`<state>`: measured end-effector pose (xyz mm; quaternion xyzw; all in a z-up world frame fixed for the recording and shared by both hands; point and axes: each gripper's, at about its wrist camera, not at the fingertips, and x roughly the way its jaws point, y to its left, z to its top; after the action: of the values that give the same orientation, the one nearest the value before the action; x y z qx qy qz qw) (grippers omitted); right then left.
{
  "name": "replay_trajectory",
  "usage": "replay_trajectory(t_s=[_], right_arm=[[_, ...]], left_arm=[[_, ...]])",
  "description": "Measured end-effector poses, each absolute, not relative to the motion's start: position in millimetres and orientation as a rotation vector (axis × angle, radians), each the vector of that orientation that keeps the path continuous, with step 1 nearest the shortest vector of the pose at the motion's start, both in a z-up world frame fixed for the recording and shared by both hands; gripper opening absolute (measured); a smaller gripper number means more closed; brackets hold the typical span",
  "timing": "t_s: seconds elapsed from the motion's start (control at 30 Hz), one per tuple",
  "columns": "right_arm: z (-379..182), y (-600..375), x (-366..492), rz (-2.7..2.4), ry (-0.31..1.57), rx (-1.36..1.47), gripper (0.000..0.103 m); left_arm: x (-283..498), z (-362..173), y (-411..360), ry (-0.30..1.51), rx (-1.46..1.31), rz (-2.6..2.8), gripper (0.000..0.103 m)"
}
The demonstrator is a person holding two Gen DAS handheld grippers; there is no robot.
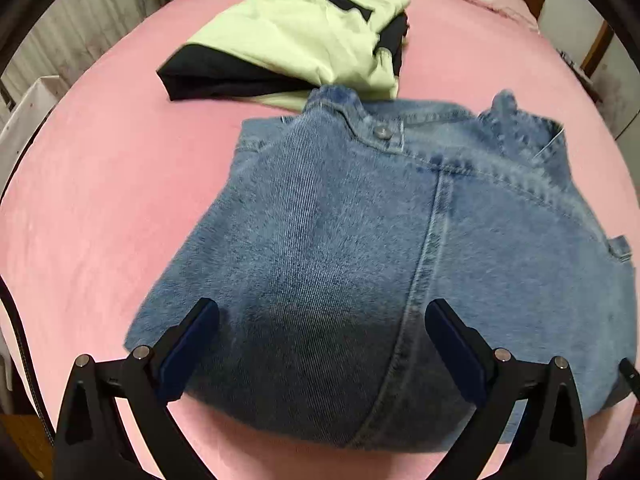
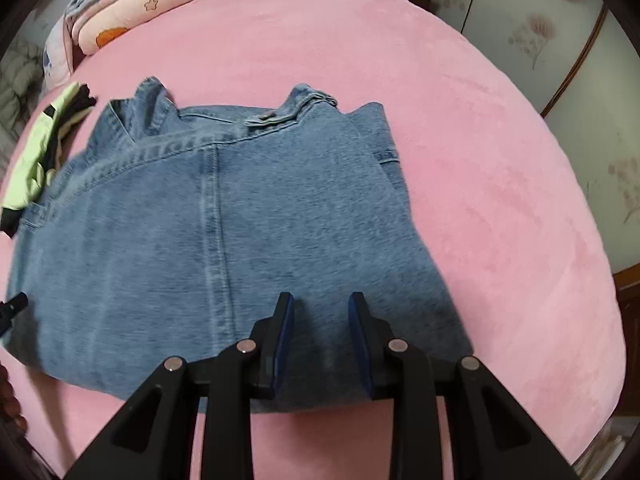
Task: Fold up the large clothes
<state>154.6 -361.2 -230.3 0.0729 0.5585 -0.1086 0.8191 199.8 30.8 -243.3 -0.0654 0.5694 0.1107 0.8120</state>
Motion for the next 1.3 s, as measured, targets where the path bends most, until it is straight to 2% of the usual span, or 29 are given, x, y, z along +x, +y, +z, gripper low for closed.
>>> replay_trajectory(t_s=[0.4,0.6,0.97,1.3], right_arm=[[-182,-310,155,-0.104,1.165,0.169,0.028],[-161,-273,153,-0.031,1.140,0.140,0.028],[-154,-205,149,0.079,1.128,0.061,0.028],[-183,-146,147,0.142,1.159,-0.014,0.028]], left_arm=[[175,-167,34,1.107,-0.218,0.221,0.103],[158,-148,45,1.091,-0.231,0.241,0.103],[138,-167,72,1.162,-0.261,0.255,0.103],[110,-227,102,1.229,-0.444,0.197,0.103]])
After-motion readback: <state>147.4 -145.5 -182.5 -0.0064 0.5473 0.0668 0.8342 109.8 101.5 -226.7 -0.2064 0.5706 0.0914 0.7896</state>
